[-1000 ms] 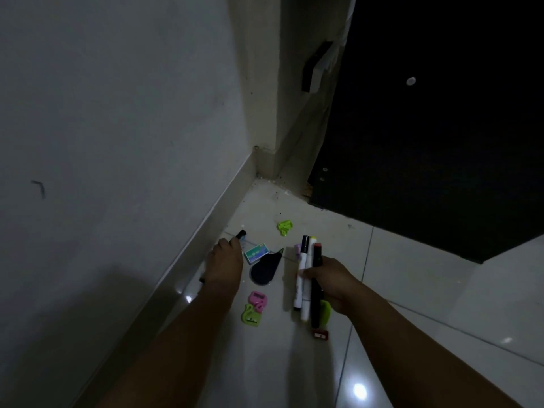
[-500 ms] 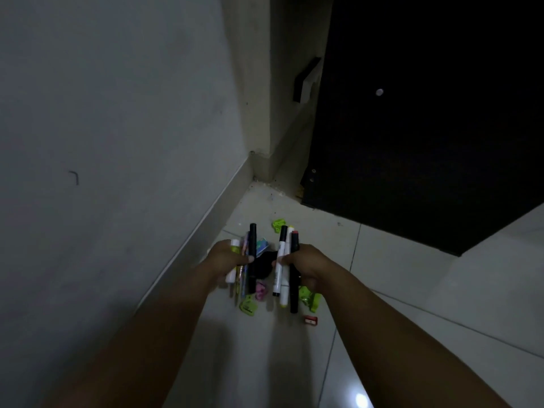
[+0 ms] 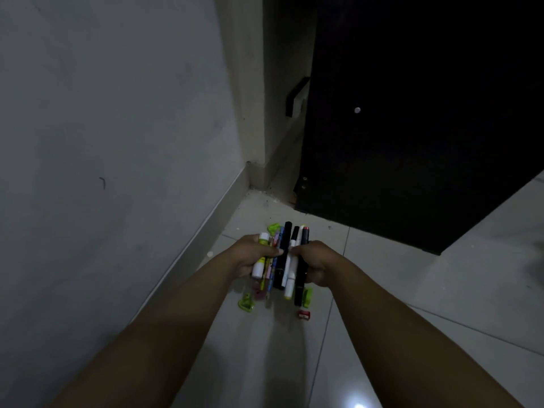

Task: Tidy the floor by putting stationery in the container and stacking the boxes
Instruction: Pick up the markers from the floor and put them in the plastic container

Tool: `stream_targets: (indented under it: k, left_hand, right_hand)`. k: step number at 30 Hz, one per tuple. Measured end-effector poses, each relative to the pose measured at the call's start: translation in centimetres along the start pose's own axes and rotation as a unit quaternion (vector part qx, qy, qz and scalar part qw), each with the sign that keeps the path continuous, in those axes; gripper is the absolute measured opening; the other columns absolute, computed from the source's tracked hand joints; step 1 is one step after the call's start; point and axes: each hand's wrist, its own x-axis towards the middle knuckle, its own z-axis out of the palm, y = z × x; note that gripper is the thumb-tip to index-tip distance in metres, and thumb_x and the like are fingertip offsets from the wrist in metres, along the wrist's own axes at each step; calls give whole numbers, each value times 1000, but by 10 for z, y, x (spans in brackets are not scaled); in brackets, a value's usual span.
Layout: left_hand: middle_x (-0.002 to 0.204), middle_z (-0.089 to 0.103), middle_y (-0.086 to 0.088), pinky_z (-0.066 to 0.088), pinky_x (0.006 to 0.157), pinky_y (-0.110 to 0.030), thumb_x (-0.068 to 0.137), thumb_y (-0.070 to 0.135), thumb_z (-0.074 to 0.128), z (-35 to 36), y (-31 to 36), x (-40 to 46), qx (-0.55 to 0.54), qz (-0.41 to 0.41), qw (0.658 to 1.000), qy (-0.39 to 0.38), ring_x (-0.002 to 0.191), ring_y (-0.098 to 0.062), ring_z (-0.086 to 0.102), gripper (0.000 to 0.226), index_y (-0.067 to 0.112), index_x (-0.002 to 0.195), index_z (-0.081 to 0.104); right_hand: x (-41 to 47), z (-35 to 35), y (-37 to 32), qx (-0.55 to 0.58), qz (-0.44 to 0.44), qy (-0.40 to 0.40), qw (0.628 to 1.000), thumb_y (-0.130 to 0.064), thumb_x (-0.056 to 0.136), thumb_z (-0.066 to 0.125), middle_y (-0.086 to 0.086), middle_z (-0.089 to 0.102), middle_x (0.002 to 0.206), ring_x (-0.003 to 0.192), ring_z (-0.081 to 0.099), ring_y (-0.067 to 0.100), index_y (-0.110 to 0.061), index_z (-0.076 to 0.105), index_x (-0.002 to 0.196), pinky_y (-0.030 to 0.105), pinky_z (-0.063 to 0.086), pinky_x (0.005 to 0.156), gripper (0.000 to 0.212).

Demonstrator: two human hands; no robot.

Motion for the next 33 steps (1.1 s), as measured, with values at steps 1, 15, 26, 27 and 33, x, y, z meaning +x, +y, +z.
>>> stream_targets:
  k: [1,15,26,27,33]
  left_hand:
    - [98,63,-20,48,92,-47,82,-4,65,3,1,-4,-1,0,1000,3,93,-31,60,19,-1,101,62]
    - [81,64,-16,53,70,-31,82,-6,60,35,59,-142,-38,-54,998,23,73,-26,62,13,5,84,66]
    - [76,64,-14,52,61,-31,82,-5,60,43,207,-289,-102,-73,989,72,66,-24,62,14,8,84,63]
    - [75,65,-12,53,58,-30,83,-5,60,44,224,-303,-103,-70,990,71,65,-23,63,15,9,84,64]
    - [75,65,-12,54,57,-29,83,-5,59,53,325,-374,-106,-47,990,78,65,-22,64,13,8,84,64]
  right_hand:
    - [-4,-1,1,6,0,-5,1000,-11,97,49,14,57,96,72,53,23,-2,51,106,33,43,61,13]
    - [-151,-7,-45,25,76,-44,996,-7,96,51,26,56,126,108,57,37,3,53,125,52,44,97,31]
    - [-312,2,-172,27,72,-83,994,-8,96,49,13,66,96,86,63,29,-7,58,112,41,51,69,18]
    - [-328,0,-187,26,69,-86,994,-8,96,49,12,66,94,83,63,27,-8,59,111,40,51,66,18]
    - [-413,-7,-278,29,69,-90,993,-5,95,48,12,67,87,76,65,25,-10,63,93,38,51,58,16]
